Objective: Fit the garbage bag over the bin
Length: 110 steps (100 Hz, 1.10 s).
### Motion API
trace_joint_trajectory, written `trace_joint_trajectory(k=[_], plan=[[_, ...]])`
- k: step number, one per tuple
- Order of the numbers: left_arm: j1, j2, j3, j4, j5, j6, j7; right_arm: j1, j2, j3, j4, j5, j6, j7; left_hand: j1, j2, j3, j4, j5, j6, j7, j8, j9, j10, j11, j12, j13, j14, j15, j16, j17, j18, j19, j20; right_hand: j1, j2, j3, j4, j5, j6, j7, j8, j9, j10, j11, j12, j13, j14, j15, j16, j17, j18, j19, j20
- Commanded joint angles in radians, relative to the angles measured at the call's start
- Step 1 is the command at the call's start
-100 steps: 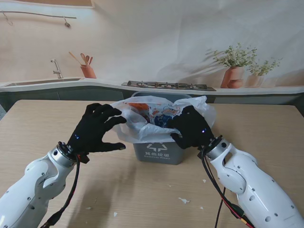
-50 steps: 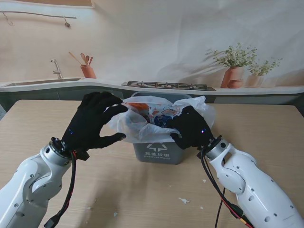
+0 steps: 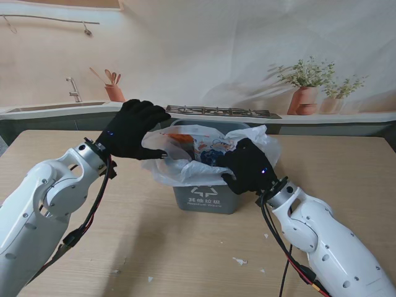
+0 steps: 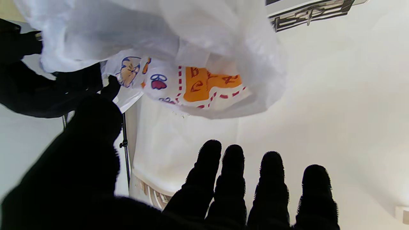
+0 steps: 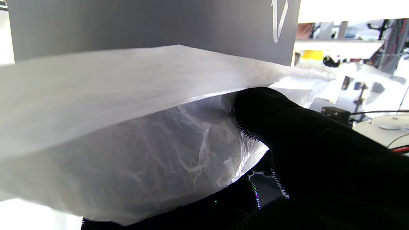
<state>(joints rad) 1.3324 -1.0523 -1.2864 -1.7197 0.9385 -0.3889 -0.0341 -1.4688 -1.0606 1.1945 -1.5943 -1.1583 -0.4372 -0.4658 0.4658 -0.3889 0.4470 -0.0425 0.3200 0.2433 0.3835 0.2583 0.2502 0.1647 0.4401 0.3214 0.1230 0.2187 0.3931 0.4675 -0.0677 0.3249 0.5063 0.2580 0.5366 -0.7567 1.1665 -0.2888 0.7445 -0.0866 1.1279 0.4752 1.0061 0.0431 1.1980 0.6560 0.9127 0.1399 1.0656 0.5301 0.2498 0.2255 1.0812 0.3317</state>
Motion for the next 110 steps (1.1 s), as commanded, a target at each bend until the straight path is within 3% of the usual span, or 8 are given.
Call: trace_joint_trajectory(k=[1, 19, 31, 47, 53, 61, 80, 110], plan=[[-0.015, -0.007, 0.013, 0.016, -0.017, 0.019, -0.02, -0.003, -0.005, -0.008, 0.012, -0.002, -0.002, 0.014, -0.009, -0.022, 0.007, -0.018, 0.008, -0.008, 0.028, 0.018, 0.007, 0.022, 0.019, 0.021, 0.0, 0.007, 0.015, 0.013, -0.016, 0.026, 0.029, 0.017, 0.031, -0.025, 0.07, -0.031, 0.031, -0.05, 0.049, -0.016, 0.027, 0.013, 0.01, 0.013, 0.03, -0.013, 0.031, 0.0, 0.003, 0.026, 0.039, 0.019], [-0.074, -0.014, 0.073, 0.084, -0.026, 0.051, 0.008, 0.004, -0.004, -0.015, 0.026, -0.001, -0.011, 0.008, 0.002, -0.016, 0.066, -0.014, -0.024, -0.03, 0.072, 0.043, 0.011, 0.006, 0.058, 0.045, 0.009, 0.009, 0.045, 0.027, -0.017, 0.031, 0.037, 0.018, 0.031, -0.026, 0.071, -0.031, 0.031, -0.055, 0.049, -0.017, 0.026, 0.011, 0.01, 0.016, 0.029, -0.013, 0.032, -0.002, 0.003, 0.028, 0.038, 0.019], [-0.102, -0.022, 0.104, 0.115, -0.051, 0.078, 0.028, 0.006, -0.004, -0.015, 0.029, -0.003, -0.017, 0.006, 0.021, -0.016, 0.129, -0.018, -0.01, -0.101, 0.199, 0.105, 0.067, -0.023, 0.138, 0.12, 0.042, 0.013, 0.089, 0.056, -0.018, 0.032, 0.063, 0.029, 0.031, -0.024, 0.07, -0.031, 0.03, -0.057, 0.048, -0.017, 0.024, 0.01, 0.009, 0.017, 0.026, -0.015, 0.032, -0.002, 0.001, 0.027, 0.036, 0.018], [-0.141, -0.033, 0.144, 0.161, -0.065, 0.106, 0.074, 0.015, -0.003, -0.019, 0.038, -0.003, -0.032, -0.001, 0.101, 0.021, 0.23, -0.023, 0.137, -0.182, 0.392, 0.203, 0.214, -0.059, 0.223, 0.199, 0.127, 0.014, 0.161, 0.09, -0.02, 0.035, 0.139, 0.065, 0.032, -0.019, 0.068, -0.032, 0.027, -0.069, 0.048, -0.016, 0.02, 0.008, 0.008, 0.019, 0.021, -0.017, 0.032, -0.003, 0.0, 0.025, 0.035, 0.018], [-0.156, -0.04, 0.162, 0.185, -0.08, 0.115, 0.1, 0.018, -0.003, -0.022, 0.043, -0.005, -0.039, -0.003, 0.241, -0.015, 0.179, -0.083, 0.203, -0.229, 0.51, 0.176, 0.279, -0.075, 0.258, 0.223, 0.169, 0.014, 0.199, 0.1, -0.024, 0.034, 0.175, 0.08, 0.032, -0.017, 0.067, -0.033, 0.026, -0.072, 0.047, -0.016, 0.017, 0.008, 0.008, 0.019, 0.017, -0.017, 0.03, -0.003, -0.002, 0.025, 0.033, 0.017], [-0.172, -0.045, 0.178, 0.208, -0.084, 0.13, 0.122, 0.02, -0.003, -0.023, 0.046, -0.005, -0.042, -0.003, 0.367, 0.007, 0.096, -0.096, 0.313, -0.295, 0.656, 0.153, 0.35, -0.09, 0.279, 0.228, 0.217, 0.002, 0.227, 0.1, -0.024, 0.031, 0.217, 0.099, 0.033, -0.013, 0.065, -0.034, 0.026, -0.075, 0.047, -0.016, 0.015, 0.009, 0.008, 0.021, 0.014, -0.017, 0.031, -0.003, -0.004, 0.023, 0.032, 0.017], [-0.216, -0.059, 0.211, 0.253, -0.137, 0.196, 0.126, 0.019, -0.002, -0.022, 0.049, -0.005, -0.051, 0.001, 0.447, 0.046, 0.028, -0.094, 0.302, -0.269, 0.707, 0.247, 0.357, -0.095, 0.265, 0.258, 0.216, -0.014, 0.235, 0.09, -0.025, 0.032, 0.231, 0.104, 0.034, -0.013, 0.065, -0.036, 0.027, -0.077, 0.047, -0.014, 0.013, 0.01, 0.009, 0.023, 0.012, -0.018, 0.033, -0.002, -0.005, 0.024, 0.032, 0.017], [-0.315, -0.091, 0.29, 0.338, -0.248, 0.359, 0.125, 0.025, 0.0, -0.026, 0.062, -0.002, -0.077, 0.003, 0.463, 0.048, 0.024, -0.096, 0.32, -0.229, 0.703, 0.278, 0.386, -0.08, 0.259, 0.275, 0.231, -0.01, 0.239, 0.09, -0.024, 0.034, 0.245, 0.111, 0.04, -0.014, 0.078, -0.036, 0.032, -0.081, 0.047, -0.011, 0.013, 0.014, 0.009, 0.025, 0.008, -0.015, 0.036, 0.0, -0.006, 0.019, 0.032, 0.017]])
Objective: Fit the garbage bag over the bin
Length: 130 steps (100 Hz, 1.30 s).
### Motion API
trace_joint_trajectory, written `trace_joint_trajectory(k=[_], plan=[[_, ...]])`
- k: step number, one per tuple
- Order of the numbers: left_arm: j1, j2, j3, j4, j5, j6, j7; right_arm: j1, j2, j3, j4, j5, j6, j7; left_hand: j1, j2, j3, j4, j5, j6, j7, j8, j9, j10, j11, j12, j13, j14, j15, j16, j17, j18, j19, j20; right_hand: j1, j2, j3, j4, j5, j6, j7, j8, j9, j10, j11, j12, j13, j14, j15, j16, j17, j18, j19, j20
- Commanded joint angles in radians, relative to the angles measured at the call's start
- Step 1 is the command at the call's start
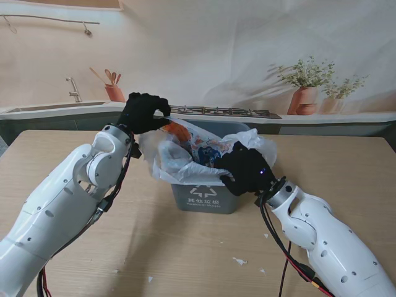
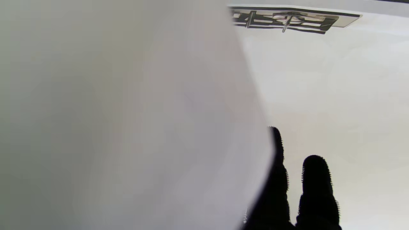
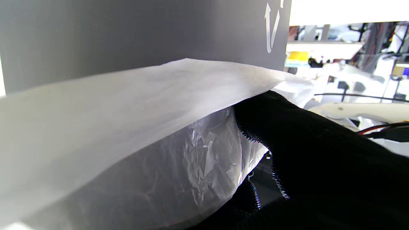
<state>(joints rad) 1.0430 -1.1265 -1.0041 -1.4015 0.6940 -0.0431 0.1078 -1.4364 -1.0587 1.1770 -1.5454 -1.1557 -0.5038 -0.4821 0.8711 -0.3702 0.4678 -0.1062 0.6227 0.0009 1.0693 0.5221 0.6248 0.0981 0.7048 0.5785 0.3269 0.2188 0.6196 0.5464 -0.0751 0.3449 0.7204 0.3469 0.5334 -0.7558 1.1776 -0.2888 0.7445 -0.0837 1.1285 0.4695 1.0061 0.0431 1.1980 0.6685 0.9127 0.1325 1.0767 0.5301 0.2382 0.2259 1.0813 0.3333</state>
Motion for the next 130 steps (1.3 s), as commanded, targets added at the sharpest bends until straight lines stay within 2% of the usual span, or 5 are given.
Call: trace_joint_trajectory(k=[1, 55, 81, 107, 130], plan=[[-0.029, -0.018, 0.011, 0.023, -0.008, 0.019, -0.017, -0.007, -0.002, -0.009, 0.013, -0.005, -0.011, 0.02, 0.058, 0.028, 0.004, -0.032, 0.019, 0.013, 0.016, 0.015, 0.013, -0.012, -0.006, 0.018, 0.028, -0.008, 0.012, 0.011, -0.016, 0.014, 0.032, 0.023, 0.043, -0.015, 0.068, -0.036, 0.032, -0.084, 0.047, -0.005, 0.013, 0.014, 0.009, 0.013, 0.008, -0.007, 0.025, 0.0, 0.006, 0.018, 0.032, 0.015], [-0.156, -0.08, 0.184, 0.238, -0.191, 0.191, -0.038, -0.009, -0.002, -0.005, 0.014, 0.007, -0.031, 0.048, 0.03, -0.029, 0.099, -0.045, 0.092, 0.041, -0.018, 0.02, 0.082, 0.011, -0.034, 0.044, 0.071, 0.013, 0.009, 0.021, -0.023, 0.026, 0.067, 0.039, 0.037, -0.013, 0.093, -0.03, 0.035, -0.102, 0.039, 0.014, 0.002, 0.015, 0.004, 0.026, -0.006, -0.005, 0.027, 0.004, -0.004, 0.014, 0.03, 0.016], [-0.119, -0.089, 0.151, 0.216, -0.235, 0.203, -0.013, -0.01, -0.001, -0.002, 0.014, 0.003, -0.031, 0.048, 0.037, -0.035, 0.121, -0.055, 0.103, 0.058, -0.029, 0.036, 0.085, 0.029, -0.041, 0.056, 0.068, 0.027, 0.009, 0.03, -0.023, 0.04, 0.03, 0.02, 0.037, -0.001, 0.11, -0.029, 0.026, -0.112, 0.035, 0.034, -0.013, 0.011, 0.002, 0.041, -0.023, -0.004, 0.028, 0.007, -0.014, 0.007, 0.026, 0.014], [-0.076, -0.05, 0.044, 0.058, -0.182, 0.138, -0.055, -0.025, 0.002, 0.017, 0.006, -0.007, -0.023, 0.048, 0.022, -0.037, 0.122, -0.051, 0.115, 0.039, -0.031, 0.044, 0.11, 0.001, -0.049, 0.057, 0.082, 0.011, 0.005, 0.03, -0.025, 0.042, 0.015, 0.013, 0.042, 0.0, 0.112, -0.03, 0.024, -0.114, 0.03, 0.048, -0.021, 0.011, 0.0, 0.054, -0.032, -0.004, 0.035, 0.013, -0.019, 0.006, 0.029, 0.016], [-0.111, -0.06, 0.054, 0.084, -0.194, 0.165, -0.044, -0.01, 0.005, 0.009, 0.024, -0.016, -0.047, 0.035, 0.002, -0.057, 0.168, -0.048, 0.132, 0.045, -0.032, 0.047, 0.129, 0.005, -0.062, 0.072, 0.091, 0.011, 0.0, 0.031, -0.024, 0.045, -0.003, 0.004, 0.045, 0.01, 0.114, -0.031, 0.014, -0.146, 0.023, 0.071, -0.038, -0.011, -0.006, 0.067, -0.052, -0.013, 0.029, 0.015, -0.031, -0.004, 0.026, 0.015]])
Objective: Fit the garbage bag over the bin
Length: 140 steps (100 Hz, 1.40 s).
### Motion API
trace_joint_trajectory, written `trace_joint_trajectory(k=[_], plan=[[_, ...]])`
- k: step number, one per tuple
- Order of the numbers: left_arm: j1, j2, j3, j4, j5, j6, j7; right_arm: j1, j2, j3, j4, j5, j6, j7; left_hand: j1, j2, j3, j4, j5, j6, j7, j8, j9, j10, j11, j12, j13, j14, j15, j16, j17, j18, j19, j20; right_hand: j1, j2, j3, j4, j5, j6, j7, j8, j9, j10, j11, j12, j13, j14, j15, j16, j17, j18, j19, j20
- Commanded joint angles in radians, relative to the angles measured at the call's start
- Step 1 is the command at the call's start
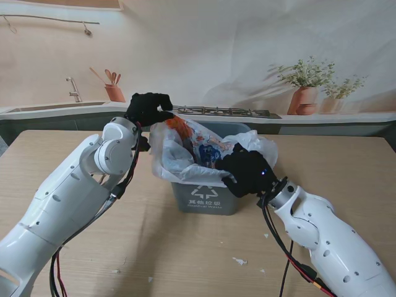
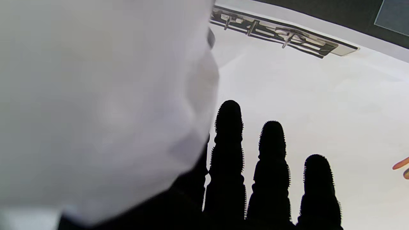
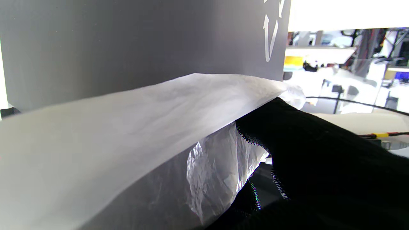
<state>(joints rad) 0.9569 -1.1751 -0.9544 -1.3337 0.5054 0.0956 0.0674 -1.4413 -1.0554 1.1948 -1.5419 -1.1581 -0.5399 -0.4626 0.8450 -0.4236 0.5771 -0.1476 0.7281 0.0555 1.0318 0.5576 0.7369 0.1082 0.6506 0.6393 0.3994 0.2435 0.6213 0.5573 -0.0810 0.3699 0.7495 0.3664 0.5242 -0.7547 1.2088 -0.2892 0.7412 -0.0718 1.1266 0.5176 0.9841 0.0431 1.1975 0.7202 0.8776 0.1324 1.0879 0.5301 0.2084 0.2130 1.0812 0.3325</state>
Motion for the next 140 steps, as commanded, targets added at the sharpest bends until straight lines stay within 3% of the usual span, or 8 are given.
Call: trace_joint_trajectory(k=[1, 20, 42, 66, 84, 97, 140], plan=[[-0.028, -0.013, 0.007, 0.021, -0.008, 0.03, -0.002, -0.005, 0.001, -0.009, 0.021, -0.014, -0.012, 0.016, 0.028, -0.004, 0.059, -0.007, 0.026, -0.01, 0.005, 0.011, 0.017, -0.005, -0.008, 0.011, 0.018, -0.013, -0.002, 0.02, -0.018, 0.02, -0.032, -0.016, 0.055, 0.01, 0.082, -0.031, 0.015, -0.159, 0.025, 0.028, -0.019, -0.011, -0.005, 0.019, -0.019, -0.013, 0.018, 0.016, -0.002, 0.009, 0.025, 0.016], [-0.083, -0.039, 0.062, 0.125, -0.061, 0.089, 0.011, 0.002, 0.002, -0.013, 0.034, -0.017, -0.021, 0.005, 0.03, -0.016, 0.079, -0.008, 0.039, 0.007, 0.0, 0.004, 0.026, 0.007, -0.015, 0.013, 0.017, -0.002, -0.004, 0.022, -0.018, 0.024, -0.052, -0.025, 0.059, 0.017, 0.077, -0.032, 0.008, -0.166, 0.021, 0.045, -0.029, -0.013, -0.005, 0.031, -0.03, -0.013, 0.021, 0.021, -0.01, 0.005, 0.027, 0.017], [-0.13, -0.06, 0.13, 0.233, -0.097, 0.115, 0.002, 0.013, 0.002, -0.024, 0.046, -0.016, -0.026, 0.001, 0.031, -0.021, 0.084, -0.012, 0.044, 0.011, -0.007, -0.001, 0.023, 0.028, -0.018, 0.012, 0.02, 0.005, -0.003, 0.025, -0.015, 0.027, -0.052, -0.024, 0.057, 0.023, 0.072, -0.031, 0.004, -0.16, 0.018, 0.051, -0.031, -0.013, -0.005, 0.032, -0.033, -0.013, 0.021, 0.023, -0.011, 0.006, 0.028, 0.018], [-0.144, -0.071, 0.174, 0.315, -0.128, 0.105, -0.021, 0.019, 0.002, -0.03, 0.053, -0.013, -0.029, -0.001, 0.019, -0.035, 0.095, -0.011, 0.056, 0.006, -0.015, -0.016, 0.028, 0.028, -0.017, 0.006, 0.026, 0.008, -0.004, 0.027, -0.017, 0.03, -0.039, -0.017, 0.057, 0.025, 0.071, -0.031, 0.003, -0.161, 0.017, 0.054, -0.032, -0.015, -0.005, 0.03, -0.032, -0.015, 0.02, 0.024, -0.011, 0.005, 0.029, 0.018], [-0.135, -0.077, 0.193, 0.373, -0.137, 0.022, -0.005, 0.019, 0.001, -0.032, 0.056, -0.012, -0.023, -0.005, 0.011, -0.04, 0.096, -0.012, 0.053, -0.004, -0.012, -0.027, 0.022, 0.019, -0.012, 0.001, 0.028, 0.007, -0.002, 0.028, -0.017, 0.033, -0.035, -0.015, 0.057, 0.032, 0.065, -0.031, -0.003, -0.146, 0.019, 0.058, -0.034, -0.011, -0.003, 0.032, -0.034, -0.013, 0.021, 0.026, -0.013, 0.004, 0.029, 0.019], [-0.128, -0.068, 0.208, 0.38, -0.109, -0.008, -0.008, 0.018, 0.001, -0.032, 0.056, -0.01, -0.022, -0.001, 0.007, -0.034, 0.091, -0.017, 0.047, -0.011, -0.008, -0.031, 0.02, 0.014, -0.01, -0.002, 0.031, 0.003, -0.002, 0.028, -0.015, 0.033, -0.03, -0.013, 0.057, 0.031, 0.066, -0.031, 0.0, -0.141, 0.02, 0.057, -0.032, -0.009, -0.003, 0.03, -0.032, -0.011, 0.022, 0.027, -0.012, 0.006, 0.03, 0.019], [-0.143, -0.074, 0.259, 0.421, -0.126, -0.005, -0.051, 0.019, 0.001, -0.031, 0.06, -0.01, -0.024, -0.003, 0.008, -0.03, 0.078, -0.018, 0.035, -0.014, -0.004, -0.042, 0.002, 0.01, -0.005, -0.012, 0.02, 0.002, -0.006, 0.024, -0.018, 0.033, -0.023, -0.01, 0.054, 0.034, 0.065, -0.031, -0.003, -0.142, 0.02, 0.057, -0.033, -0.011, -0.001, 0.029, -0.031, -0.013, 0.02, 0.027, -0.012, 0.006, 0.03, 0.019]])
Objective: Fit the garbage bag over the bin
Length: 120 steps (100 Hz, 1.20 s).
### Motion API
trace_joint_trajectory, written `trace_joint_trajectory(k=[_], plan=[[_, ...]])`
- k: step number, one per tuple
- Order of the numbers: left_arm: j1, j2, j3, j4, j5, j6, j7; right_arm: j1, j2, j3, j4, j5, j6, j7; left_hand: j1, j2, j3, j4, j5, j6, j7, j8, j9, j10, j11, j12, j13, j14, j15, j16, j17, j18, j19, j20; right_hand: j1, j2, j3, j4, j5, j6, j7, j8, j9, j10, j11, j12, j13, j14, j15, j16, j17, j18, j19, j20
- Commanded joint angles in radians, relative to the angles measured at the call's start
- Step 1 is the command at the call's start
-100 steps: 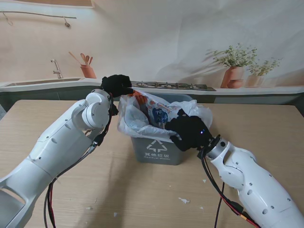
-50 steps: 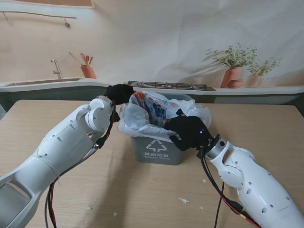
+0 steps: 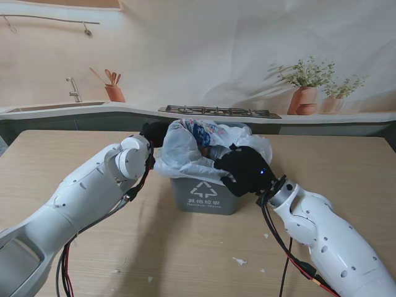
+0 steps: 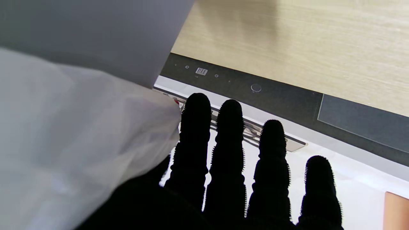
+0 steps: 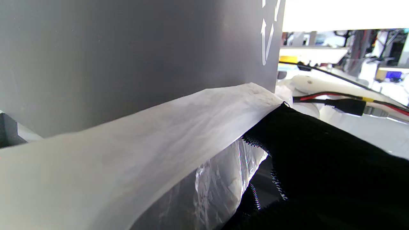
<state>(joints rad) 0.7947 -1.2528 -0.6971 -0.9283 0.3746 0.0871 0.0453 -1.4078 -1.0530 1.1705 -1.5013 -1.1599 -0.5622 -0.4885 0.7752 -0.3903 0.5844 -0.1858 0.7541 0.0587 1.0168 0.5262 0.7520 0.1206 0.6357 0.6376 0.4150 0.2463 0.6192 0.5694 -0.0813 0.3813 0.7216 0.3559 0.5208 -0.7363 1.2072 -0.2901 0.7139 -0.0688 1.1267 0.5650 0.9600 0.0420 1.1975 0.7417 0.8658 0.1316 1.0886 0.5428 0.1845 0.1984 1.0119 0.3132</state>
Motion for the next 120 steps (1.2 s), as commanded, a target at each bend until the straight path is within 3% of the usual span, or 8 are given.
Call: trace_joint_trajectory(k=[1, 14, 21, 25, 43, 62, 116, 120], plan=[[0.02, 0.005, 0.0, 0.014, 0.005, 0.003, -0.029, -0.015, -0.001, -0.007, 0.02, -0.008, -0.001, 0.023, 0.077, -0.063, 0.07, 0.02, 0.008, -0.018, 0.01, -0.012, -0.016, -0.003, 0.009, -0.011, 0.002, 0.0, -0.005, 0.011, -0.018, 0.022, 0.004, 0.0, 0.058, 0.015, 0.066, -0.03, 0.024, -0.145, 0.02, 0.01, -0.009, -0.01, -0.002, 0.007, -0.02, -0.012, 0.02, 0.014, 0.012, 0.021, 0.1, 0.039], [0.049, 0.025, -0.038, -0.034, 0.023, 0.002, -0.036, -0.016, -0.002, -0.005, 0.02, -0.007, 0.003, 0.024, 0.038, -0.091, 0.094, 0.03, -0.016, -0.01, -0.002, -0.037, -0.058, -0.004, 0.02, -0.064, -0.014, -0.002, -0.015, 0.006, -0.017, 0.02, -0.015, -0.011, 0.059, 0.022, 0.061, -0.03, 0.018, -0.132, 0.022, 0.011, -0.012, -0.005, 0.002, 0.009, -0.023, -0.009, 0.022, 0.016, 0.009, 0.02, 0.099, 0.039], [0.062, 0.048, -0.058, -0.067, 0.036, -0.007, -0.083, -0.016, -0.002, -0.005, 0.02, -0.005, 0.005, 0.025, -0.069, -0.127, 0.157, 0.028, -0.125, 0.053, -0.119, -0.036, -0.2, 0.008, 0.0, -0.107, -0.094, -0.009, -0.043, 0.003, -0.014, 0.013, -0.073, -0.034, 0.059, 0.024, 0.058, -0.03, 0.016, -0.126, 0.024, 0.011, -0.013, -0.003, 0.003, 0.008, -0.022, -0.008, 0.024, 0.017, 0.009, 0.02, 0.1, 0.039], [0.068, 0.06, -0.066, -0.079, 0.053, -0.02, -0.097, -0.015, -0.002, -0.006, 0.02, -0.006, 0.007, 0.025, -0.206, -0.142, 0.252, 0.087, -0.226, 0.124, -0.279, -0.059, -0.329, 0.029, -0.049, -0.145, -0.166, -0.013, -0.073, -0.005, -0.014, 0.01, -0.107, -0.033, 0.06, 0.024, 0.057, -0.03, 0.016, -0.124, 0.024, 0.01, -0.012, -0.003, 0.003, 0.007, -0.021, -0.007, 0.025, 0.017, 0.01, 0.021, 0.1, 0.039], [0.097, 0.095, -0.122, -0.124, 0.111, -0.065, -0.134, -0.013, -0.002, -0.01, 0.021, -0.007, 0.014, 0.023, -0.312, -0.216, 0.167, 0.055, -0.514, 0.194, -0.606, -0.247, -0.548, 0.057, -0.268, -0.329, -0.327, -0.026, -0.237, -0.088, -0.011, -0.021, -0.244, -0.02, 0.061, 0.03, 0.05, -0.028, 0.012, -0.114, 0.028, 0.008, -0.013, 0.0, 0.007, 0.004, -0.021, -0.008, 0.028, 0.019, 0.009, 0.02, 0.102, 0.04], [0.134, 0.083, -0.204, -0.168, 0.08, -0.023, -0.077, -0.01, -0.002, -0.014, 0.022, -0.006, 0.018, 0.023, -0.362, -0.002, -0.049, 0.056, -0.556, 0.224, -0.727, -0.321, -0.561, 0.083, -0.391, -0.406, -0.345, -0.024, -0.36, -0.109, -0.017, -0.021, -0.346, 0.05, 0.062, 0.029, 0.049, -0.027, 0.013, -0.106, 0.031, 0.004, -0.01, 0.005, 0.011, 0.0, -0.017, -0.006, 0.032, 0.02, 0.011, 0.023, 0.105, 0.041], [0.224, 0.056, -0.34, -0.268, -0.081, 0.058, -0.024, -0.024, -0.01, -0.02, 0.003, 0.012, 0.082, 0.028, -0.362, 0.1, -0.316, 0.068, -0.545, 0.287, -0.888, -0.408, -0.613, 0.122, -0.557, -0.482, -0.396, -0.043, -0.572, -0.17, -0.027, -0.017, -0.619, 0.127, 0.055, 0.015, 0.071, -0.031, 0.038, -0.035, 0.048, -0.023, 0.04, 0.047, 0.022, -0.014, 0.046, 0.016, 0.081, 0.028, 0.048, 0.042, 0.145, 0.061], [0.233, 0.044, -0.352, -0.271, -0.107, 0.051, 0.018, -0.024, -0.01, -0.021, 0.002, 0.013, 0.088, 0.027, -0.234, 0.134, -0.507, 0.102, -0.523, 0.289, -0.885, -0.401, -0.603, 0.123, -0.559, -0.429, -0.393, -0.039, -0.575, -0.147, -0.023, -0.016, -0.642, 0.151, 0.054, 0.015, 0.072, -0.032, 0.038, -0.03, 0.049, -0.024, 0.043, 0.047, 0.023, -0.015, 0.05, 0.015, 0.084, 0.029, 0.051, 0.044, 0.148, 0.062]])
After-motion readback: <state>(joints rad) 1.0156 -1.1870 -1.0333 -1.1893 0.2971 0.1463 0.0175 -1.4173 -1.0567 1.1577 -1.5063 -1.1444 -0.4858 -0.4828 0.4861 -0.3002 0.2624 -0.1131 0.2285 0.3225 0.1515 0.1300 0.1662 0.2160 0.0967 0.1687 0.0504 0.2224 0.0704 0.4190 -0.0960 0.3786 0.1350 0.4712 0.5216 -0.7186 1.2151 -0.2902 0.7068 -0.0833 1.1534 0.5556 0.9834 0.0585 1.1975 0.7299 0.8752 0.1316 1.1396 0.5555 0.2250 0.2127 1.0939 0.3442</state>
